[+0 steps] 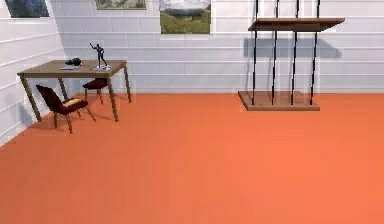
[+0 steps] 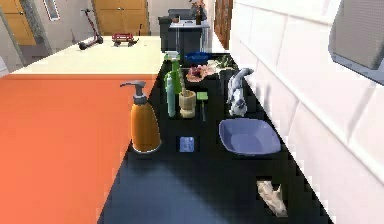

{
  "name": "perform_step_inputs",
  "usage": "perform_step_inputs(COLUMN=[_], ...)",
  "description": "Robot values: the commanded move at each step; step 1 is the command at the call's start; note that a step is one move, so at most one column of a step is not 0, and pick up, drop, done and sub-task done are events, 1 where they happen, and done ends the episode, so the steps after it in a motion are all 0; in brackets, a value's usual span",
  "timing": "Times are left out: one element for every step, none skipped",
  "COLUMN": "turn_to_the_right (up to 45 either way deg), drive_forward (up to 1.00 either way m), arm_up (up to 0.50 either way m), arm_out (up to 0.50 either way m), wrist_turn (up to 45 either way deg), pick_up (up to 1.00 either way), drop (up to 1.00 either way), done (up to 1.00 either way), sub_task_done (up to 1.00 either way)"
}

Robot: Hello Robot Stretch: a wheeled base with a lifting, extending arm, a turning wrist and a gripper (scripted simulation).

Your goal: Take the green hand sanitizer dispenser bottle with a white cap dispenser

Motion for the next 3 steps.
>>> perform_step_inputs(turn_to_the_right=[0.0, 0.0, 0.0], drive_forward=[0.0, 0.0, 0.0], arm_up=[0.5, 0.38, 0.0], arm_out=[0.0, 0.0, 0.5], wrist_turn=[0.0, 0.0, 0.0], pick_up=[0.0, 0.0, 0.0], drop=[0.0, 0.0, 0.0], done=[0.0, 0.0, 0.0], sub_task_done=[0.0, 0.0, 0.0])
